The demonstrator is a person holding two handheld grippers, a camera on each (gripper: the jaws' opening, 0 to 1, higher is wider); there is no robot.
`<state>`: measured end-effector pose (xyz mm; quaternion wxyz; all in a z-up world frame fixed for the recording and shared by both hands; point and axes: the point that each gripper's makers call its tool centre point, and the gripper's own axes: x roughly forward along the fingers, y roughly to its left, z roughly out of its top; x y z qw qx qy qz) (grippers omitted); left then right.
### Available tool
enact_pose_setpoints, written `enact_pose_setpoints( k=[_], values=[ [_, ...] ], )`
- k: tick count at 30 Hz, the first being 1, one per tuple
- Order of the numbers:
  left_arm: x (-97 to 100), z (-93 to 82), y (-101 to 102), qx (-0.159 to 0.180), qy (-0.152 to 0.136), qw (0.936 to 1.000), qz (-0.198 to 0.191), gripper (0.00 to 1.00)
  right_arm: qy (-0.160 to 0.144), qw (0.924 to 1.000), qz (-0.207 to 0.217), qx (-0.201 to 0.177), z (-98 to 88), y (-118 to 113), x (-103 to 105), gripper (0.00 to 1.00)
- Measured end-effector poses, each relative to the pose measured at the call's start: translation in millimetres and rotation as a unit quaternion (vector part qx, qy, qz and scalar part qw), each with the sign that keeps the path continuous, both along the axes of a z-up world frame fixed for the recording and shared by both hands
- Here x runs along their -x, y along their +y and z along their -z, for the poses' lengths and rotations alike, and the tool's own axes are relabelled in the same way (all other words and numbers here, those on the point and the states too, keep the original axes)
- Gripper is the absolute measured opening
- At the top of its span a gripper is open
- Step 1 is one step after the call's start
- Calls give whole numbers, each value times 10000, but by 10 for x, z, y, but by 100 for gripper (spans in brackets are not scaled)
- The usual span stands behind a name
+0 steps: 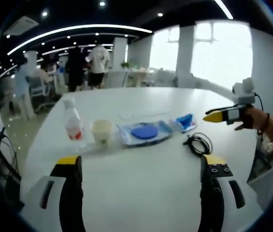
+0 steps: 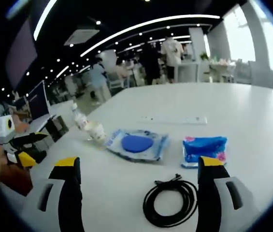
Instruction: Arrange the tabletop items into an orderly group along one side of the table until the central work area is clear of visible clutter.
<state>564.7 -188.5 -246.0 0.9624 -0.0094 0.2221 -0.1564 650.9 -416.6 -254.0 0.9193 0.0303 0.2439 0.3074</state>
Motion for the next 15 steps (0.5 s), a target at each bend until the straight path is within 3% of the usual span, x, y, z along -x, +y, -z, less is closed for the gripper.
enact_pose_setpoints(
  k=[8, 15],
  values=[
    [184, -3, -17, -42, 18, 9999, 154, 99, 20, 9996, -296, 3, -53, -21, 407, 99],
    [295, 14, 22, -26, 1, 9997, 224, 99, 143, 9993, -345, 51, 43, -138, 699, 99]
  ],
)
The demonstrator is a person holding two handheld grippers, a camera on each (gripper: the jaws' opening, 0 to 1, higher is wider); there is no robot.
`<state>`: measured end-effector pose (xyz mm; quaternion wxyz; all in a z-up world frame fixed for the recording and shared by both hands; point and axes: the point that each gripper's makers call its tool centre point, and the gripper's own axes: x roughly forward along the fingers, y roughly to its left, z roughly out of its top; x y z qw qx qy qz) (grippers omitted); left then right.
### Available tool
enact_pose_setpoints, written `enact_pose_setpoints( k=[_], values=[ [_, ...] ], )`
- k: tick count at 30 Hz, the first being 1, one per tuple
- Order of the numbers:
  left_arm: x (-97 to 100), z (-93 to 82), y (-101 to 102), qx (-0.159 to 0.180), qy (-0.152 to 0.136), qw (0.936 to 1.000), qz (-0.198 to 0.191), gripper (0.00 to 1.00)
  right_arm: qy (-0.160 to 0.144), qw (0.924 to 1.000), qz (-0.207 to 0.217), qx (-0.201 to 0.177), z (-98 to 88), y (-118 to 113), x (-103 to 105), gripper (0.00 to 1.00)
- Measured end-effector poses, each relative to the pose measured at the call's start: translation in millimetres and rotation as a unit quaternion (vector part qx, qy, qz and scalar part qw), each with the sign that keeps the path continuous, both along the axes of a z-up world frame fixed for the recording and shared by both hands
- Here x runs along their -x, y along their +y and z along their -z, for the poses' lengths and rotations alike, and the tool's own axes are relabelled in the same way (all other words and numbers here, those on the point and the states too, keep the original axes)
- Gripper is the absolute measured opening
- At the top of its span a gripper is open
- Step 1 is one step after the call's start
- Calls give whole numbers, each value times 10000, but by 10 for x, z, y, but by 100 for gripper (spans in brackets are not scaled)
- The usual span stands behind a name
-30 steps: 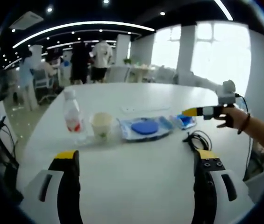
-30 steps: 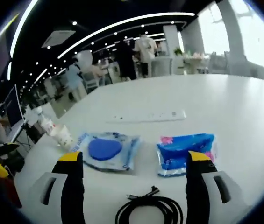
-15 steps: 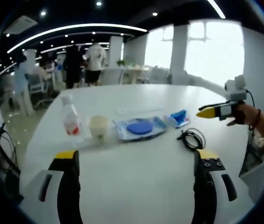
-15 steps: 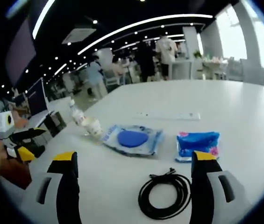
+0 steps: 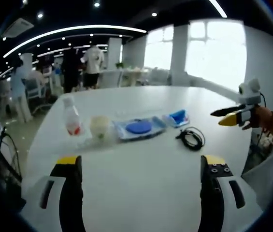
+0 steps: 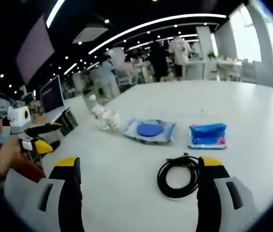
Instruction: Arrange the tabletop items into an orderly group along one side of the table until the central work area is clear of visible clutter.
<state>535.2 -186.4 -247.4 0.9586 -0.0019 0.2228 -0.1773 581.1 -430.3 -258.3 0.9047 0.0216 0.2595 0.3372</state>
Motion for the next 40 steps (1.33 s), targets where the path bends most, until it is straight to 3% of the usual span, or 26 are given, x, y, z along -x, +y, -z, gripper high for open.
enact_pose_setpoints(
  k=[16, 29, 30, 40],
  values=[
    [200, 71, 3, -62, -63, 9999, 71, 99, -292, 9989, -97, 359, 61, -77, 491, 99],
    [275, 167, -63, 134, -131, 9998, 92, 99, -333, 9988, 15, 353, 178, -97, 526, 99],
    [294, 199, -66, 77, 5, 9999, 149, 99, -301, 9989, 23, 368, 195, -111, 526, 99],
    [251, 171, 15, -30, -110, 9999, -13, 99, -182, 9983, -52, 548, 296, -171, 561, 99]
  ],
)
